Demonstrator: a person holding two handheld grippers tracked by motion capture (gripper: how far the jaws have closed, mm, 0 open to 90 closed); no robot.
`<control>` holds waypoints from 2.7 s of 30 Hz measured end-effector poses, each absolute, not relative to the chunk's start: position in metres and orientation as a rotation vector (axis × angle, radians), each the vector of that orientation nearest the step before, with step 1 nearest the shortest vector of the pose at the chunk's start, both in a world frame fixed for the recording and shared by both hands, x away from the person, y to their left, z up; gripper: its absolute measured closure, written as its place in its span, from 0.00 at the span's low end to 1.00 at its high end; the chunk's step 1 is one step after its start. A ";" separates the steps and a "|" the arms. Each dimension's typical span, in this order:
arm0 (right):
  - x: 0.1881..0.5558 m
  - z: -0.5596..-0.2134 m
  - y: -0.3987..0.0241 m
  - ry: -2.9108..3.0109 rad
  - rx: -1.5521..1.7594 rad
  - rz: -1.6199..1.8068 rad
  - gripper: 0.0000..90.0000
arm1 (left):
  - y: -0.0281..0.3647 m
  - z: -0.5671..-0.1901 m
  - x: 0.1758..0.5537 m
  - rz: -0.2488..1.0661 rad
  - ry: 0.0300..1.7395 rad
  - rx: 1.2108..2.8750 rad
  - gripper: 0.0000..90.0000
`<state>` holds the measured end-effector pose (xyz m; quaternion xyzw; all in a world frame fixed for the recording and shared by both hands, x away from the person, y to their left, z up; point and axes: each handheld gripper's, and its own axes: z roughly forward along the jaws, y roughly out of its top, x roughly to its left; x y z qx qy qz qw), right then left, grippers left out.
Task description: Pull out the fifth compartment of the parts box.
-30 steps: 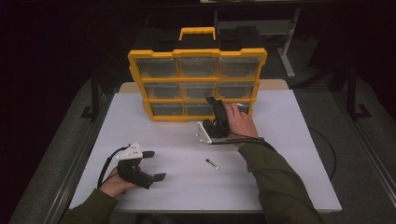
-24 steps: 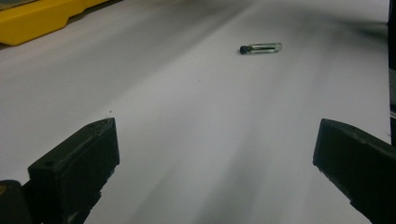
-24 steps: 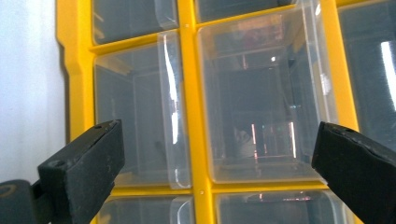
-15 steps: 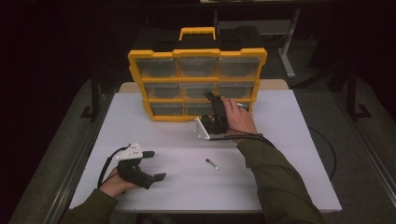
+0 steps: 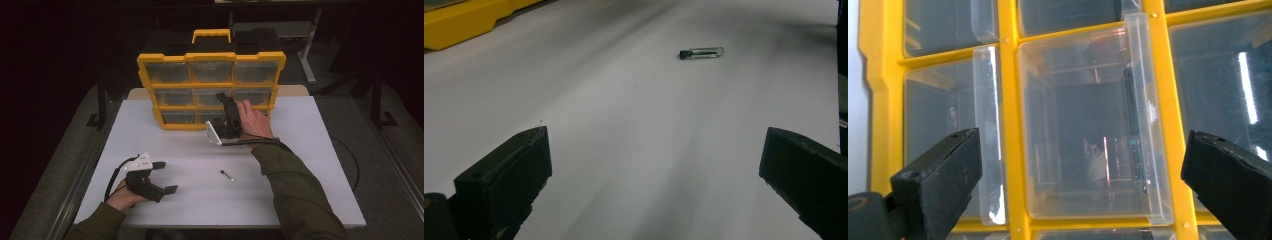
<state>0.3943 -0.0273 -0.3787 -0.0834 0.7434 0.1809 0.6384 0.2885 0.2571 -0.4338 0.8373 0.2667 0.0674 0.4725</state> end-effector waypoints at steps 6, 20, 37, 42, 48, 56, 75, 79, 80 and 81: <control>0.396 -0.376 -0.026 1.689 -0.192 0.406 0.03 | 0.257 -0.434 0.288 0.164 0.652 2.051 0.00; 0.402 -0.371 -0.025 1.667 -0.175 0.388 0.10 | 0.257 -0.434 0.288 0.164 0.651 2.051 0.00; 0.404 -0.367 -0.024 1.627 -0.174 0.375 0.22 | 0.256 -0.434 0.288 0.163 0.654 2.048 0.00; 0.404 -0.365 -0.024 1.618 -0.176 0.368 0.30 | 0.256 -0.434 0.288 0.162 0.655 2.047 0.00; 0.404 -0.364 -0.024 1.609 -0.170 0.368 0.37 | 0.256 -0.434 0.288 0.158 0.659 2.046 0.00; 0.407 -0.361 -0.022 1.600 -0.172 0.352 0.47 | 0.256 -0.434 0.288 0.158 0.659 2.046 0.00; 0.407 -0.360 -0.021 1.611 -0.141 0.344 0.71 | 0.256 -0.435 0.288 0.158 0.657 2.047 0.00; 0.408 -0.357 -0.022 1.607 -0.151 0.336 0.75 | 0.256 -0.435 0.288 0.158 0.658 2.047 0.00; 0.408 -0.357 -0.022 1.607 -0.148 0.335 0.77 | 0.256 -0.435 0.288 0.159 0.659 2.047 0.00; 0.408 -0.357 -0.022 1.607 -0.148 0.335 0.77 | 0.256 -0.435 0.288 0.159 0.659 2.047 0.00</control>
